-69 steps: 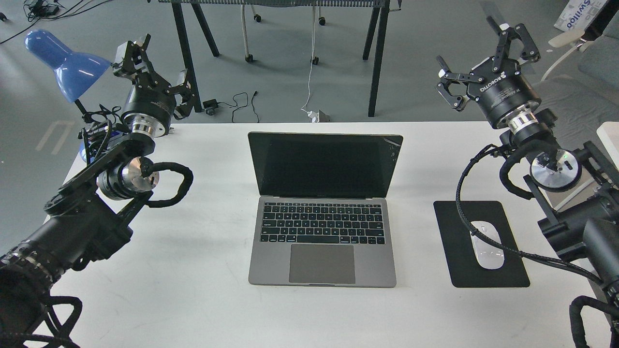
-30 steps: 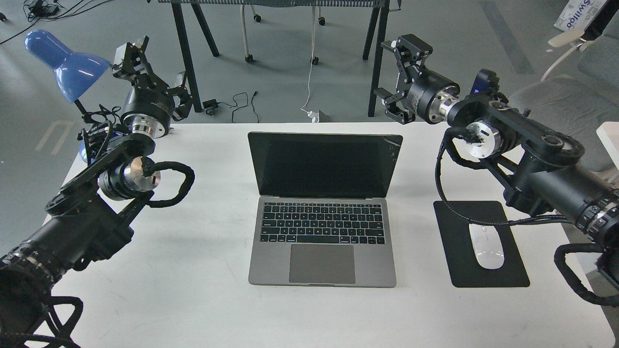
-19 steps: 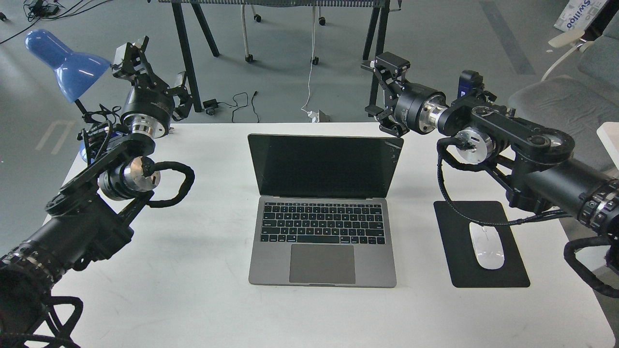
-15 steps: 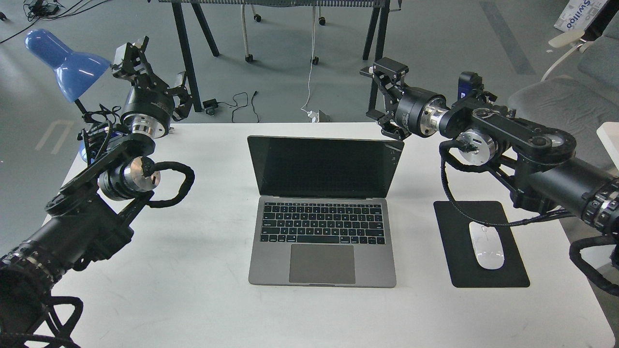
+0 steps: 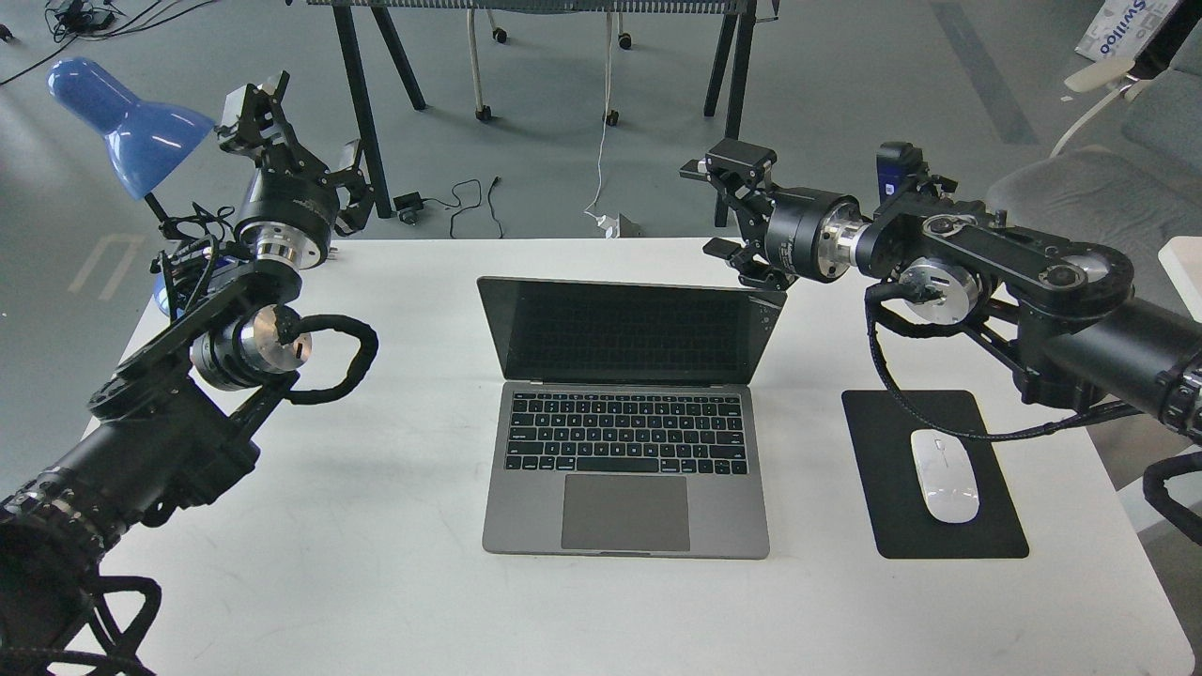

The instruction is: Close notebook with right arm

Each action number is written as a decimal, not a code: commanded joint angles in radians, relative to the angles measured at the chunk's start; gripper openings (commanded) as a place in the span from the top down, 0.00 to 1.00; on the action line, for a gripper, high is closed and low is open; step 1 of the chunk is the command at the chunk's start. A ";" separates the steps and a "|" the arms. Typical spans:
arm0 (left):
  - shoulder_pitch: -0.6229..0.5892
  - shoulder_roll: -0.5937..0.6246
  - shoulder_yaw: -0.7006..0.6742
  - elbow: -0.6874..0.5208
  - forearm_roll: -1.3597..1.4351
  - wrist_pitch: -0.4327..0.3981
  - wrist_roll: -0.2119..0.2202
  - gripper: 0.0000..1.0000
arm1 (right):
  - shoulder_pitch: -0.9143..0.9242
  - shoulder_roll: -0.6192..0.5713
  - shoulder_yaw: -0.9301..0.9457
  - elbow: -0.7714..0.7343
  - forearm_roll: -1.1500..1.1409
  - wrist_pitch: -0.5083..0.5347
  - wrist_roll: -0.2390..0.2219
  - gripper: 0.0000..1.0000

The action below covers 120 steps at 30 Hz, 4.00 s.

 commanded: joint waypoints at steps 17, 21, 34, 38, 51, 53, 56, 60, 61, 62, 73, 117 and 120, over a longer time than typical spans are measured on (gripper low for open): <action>0.000 0.000 0.000 0.000 0.000 0.000 0.000 0.00 | -0.004 -0.030 -0.157 0.219 -0.079 0.030 0.000 0.00; 0.000 0.000 0.000 0.000 0.000 0.000 0.000 0.00 | -0.004 -0.030 -0.207 0.262 -0.093 0.030 0.000 0.00; 0.000 0.000 0.000 0.000 0.000 0.000 0.000 0.00 | -0.039 -0.024 -0.338 0.277 -0.122 0.030 0.000 0.00; 0.000 0.000 0.000 0.000 0.000 0.000 0.000 0.00 | -0.062 -0.024 -0.352 0.275 -0.131 0.030 0.000 0.00; 0.000 0.000 0.000 0.000 0.000 0.000 0.000 0.00 | -0.110 -0.024 -0.355 0.266 -0.188 0.028 -0.001 0.00; 0.000 0.000 0.000 0.000 0.000 0.000 0.000 0.00 | -0.113 -0.025 -0.355 0.262 -0.210 0.027 0.000 0.00; 0.000 0.000 0.000 0.000 0.000 0.000 0.000 0.00 | -0.112 -0.025 -0.352 0.262 -0.213 0.028 0.000 0.00; 0.000 0.000 0.000 0.000 0.000 0.000 0.000 0.00 | -0.098 -0.028 -0.338 0.260 -0.207 0.028 0.000 0.00; 0.000 0.000 0.000 0.000 0.000 0.000 0.000 0.00 | -0.095 -0.028 -0.333 0.262 -0.207 0.027 0.000 0.00; 0.000 0.000 0.000 0.000 0.000 0.000 0.000 0.00 | -0.092 -0.028 -0.323 0.262 -0.205 0.027 0.000 0.00; 0.000 0.000 0.000 0.000 0.000 0.000 0.000 0.00 | -0.055 -0.022 0.234 0.115 -0.197 0.027 0.000 0.00; -0.002 0.000 0.000 0.000 0.000 0.000 0.000 0.00 | -0.470 0.163 1.158 0.021 0.197 0.056 0.020 0.00; -0.002 0.000 -0.002 0.000 0.000 0.000 0.000 0.00 | -0.470 0.168 1.161 0.021 0.197 0.045 0.020 0.00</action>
